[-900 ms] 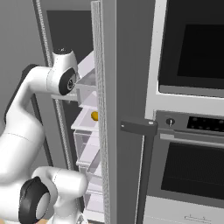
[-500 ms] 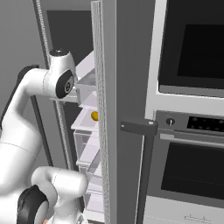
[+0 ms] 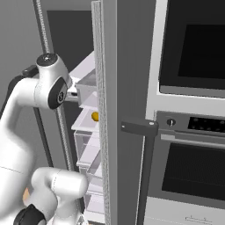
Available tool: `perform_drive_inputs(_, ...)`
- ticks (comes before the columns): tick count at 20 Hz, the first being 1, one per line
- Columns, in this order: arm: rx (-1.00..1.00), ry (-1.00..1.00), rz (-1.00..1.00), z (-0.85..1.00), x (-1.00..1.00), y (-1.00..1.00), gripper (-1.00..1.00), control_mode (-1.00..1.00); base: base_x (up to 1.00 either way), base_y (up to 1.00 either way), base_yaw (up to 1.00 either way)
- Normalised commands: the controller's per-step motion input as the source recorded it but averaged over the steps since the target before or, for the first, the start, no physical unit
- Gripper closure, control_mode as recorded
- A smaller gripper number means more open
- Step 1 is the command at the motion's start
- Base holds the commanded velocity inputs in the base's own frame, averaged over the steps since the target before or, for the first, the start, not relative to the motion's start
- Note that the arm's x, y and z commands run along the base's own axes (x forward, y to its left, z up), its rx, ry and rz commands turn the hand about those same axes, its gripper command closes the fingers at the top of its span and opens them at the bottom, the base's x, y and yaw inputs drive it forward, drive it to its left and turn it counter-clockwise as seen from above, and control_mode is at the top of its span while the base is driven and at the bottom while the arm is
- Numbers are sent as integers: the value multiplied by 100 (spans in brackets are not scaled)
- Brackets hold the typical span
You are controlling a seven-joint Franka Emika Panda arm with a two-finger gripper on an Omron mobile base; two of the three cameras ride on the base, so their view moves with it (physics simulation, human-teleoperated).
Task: Place one lemon and one chicken drumstick in each tupperware on the nearby counter, to pack two identical lunches.
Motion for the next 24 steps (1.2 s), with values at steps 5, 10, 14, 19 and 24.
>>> perform_drive_inputs(5, 11, -23, -5, 46, 3, -17, -100, -100, 0, 0, 0)
perform_drive_inputs(10, 5, -1, -6, 41, 26, -7, -100, -100, 0, 0, 0)
perform_drive_inputs(14, 0, 0, -3, 43, 33, 0, -100, -100, 0, 0, 0)
perform_drive_inputs(19, 0, 0, -3, 29, 35, 0, -100, -100, 0, 0, 0)
perform_drive_inputs(24, 0, 0, -5, 14, 41, 0, -100, -100, 0, 0, 0)
